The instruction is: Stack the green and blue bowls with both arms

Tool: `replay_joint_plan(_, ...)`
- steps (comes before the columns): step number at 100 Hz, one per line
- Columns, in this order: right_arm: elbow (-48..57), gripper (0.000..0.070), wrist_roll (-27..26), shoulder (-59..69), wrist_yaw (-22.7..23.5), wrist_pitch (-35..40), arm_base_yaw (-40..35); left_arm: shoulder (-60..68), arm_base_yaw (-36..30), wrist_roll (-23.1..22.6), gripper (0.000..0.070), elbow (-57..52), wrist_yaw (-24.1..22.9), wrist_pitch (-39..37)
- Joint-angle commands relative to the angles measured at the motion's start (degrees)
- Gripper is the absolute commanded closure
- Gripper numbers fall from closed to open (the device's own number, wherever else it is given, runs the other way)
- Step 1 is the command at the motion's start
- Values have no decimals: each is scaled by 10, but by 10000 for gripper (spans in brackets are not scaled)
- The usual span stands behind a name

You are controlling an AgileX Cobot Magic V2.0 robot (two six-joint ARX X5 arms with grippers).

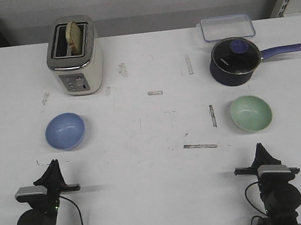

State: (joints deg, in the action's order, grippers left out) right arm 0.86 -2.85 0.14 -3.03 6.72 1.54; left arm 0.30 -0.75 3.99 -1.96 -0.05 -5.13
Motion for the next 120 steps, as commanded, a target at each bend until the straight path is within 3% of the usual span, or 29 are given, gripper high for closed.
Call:
replay_joint_plan(1,-1,700,-5,-1,0,-7,0,-1,1,0,697,12,1,-7)
replay_joint_plan(96,-1,700,-6,-1,0,-12,0,-1,1,0,697,12,1,-9)
replay_joint_plan(120,43,700,-19,0,0,-108,0,-1,1,-1,697,12,1,-8)
